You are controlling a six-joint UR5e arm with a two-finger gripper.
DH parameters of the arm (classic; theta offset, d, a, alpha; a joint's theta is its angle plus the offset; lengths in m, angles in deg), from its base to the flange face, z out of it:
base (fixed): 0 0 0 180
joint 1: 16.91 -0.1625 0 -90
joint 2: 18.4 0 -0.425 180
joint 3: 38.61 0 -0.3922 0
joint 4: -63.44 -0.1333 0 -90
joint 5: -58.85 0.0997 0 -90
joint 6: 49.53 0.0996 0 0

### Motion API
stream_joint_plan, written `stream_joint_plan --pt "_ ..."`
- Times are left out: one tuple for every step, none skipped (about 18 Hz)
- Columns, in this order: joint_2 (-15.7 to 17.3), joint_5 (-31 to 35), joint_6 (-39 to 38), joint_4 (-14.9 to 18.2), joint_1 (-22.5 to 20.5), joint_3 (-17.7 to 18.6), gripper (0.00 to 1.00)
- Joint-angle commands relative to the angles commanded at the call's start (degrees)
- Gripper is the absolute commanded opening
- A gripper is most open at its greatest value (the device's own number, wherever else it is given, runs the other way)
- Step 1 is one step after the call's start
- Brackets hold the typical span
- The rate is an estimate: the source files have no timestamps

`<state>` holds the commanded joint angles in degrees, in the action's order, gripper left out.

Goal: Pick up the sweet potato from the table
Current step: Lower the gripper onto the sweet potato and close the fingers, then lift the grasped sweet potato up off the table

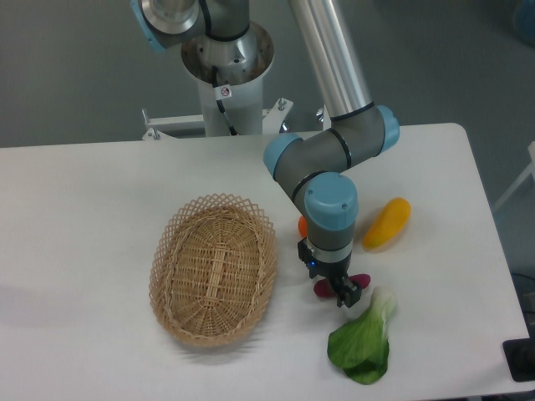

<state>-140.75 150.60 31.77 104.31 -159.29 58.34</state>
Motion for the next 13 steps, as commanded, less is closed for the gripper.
stream_joint_plan --pt "0.00 0.79 0.00 0.00 0.00 0.08 0.58" --pt "0.09 1.32 0.09 0.00 0.00 0.35 0.53" --pt "0.09 1.41 0.00 0.09 0.00 0.35 0.51" --pt "0.09 1.33 0.00 0.00 0.09 0.17 0.49" --pt "0.09 1.33 0.00 0.00 0.09 0.17 0.47" --pt "0.17 1.33 -0.09 0.00 0.00 0.09 0.47" --pt "0.18 1.33 -0.09 0.00 0.09 0.00 0.44" --pt "0.18 1.33 -0.35 0.00 0.00 0.00 0.42" --pt "0.35 1.33 -0.70 0.00 0.09 -0.09 0.40" --pt "0.61 1.33 -1.05 0.26 0.09 -0.18 0.40" --pt "0.79 1.50 -1.40 0.35 0.00 -0.35 0.40" --pt "1.40 1.50 -1.84 0.44 0.09 -0.44 0.39" --pt "1.93 1.24 -1.84 0.53 0.00 -0.44 0.39"
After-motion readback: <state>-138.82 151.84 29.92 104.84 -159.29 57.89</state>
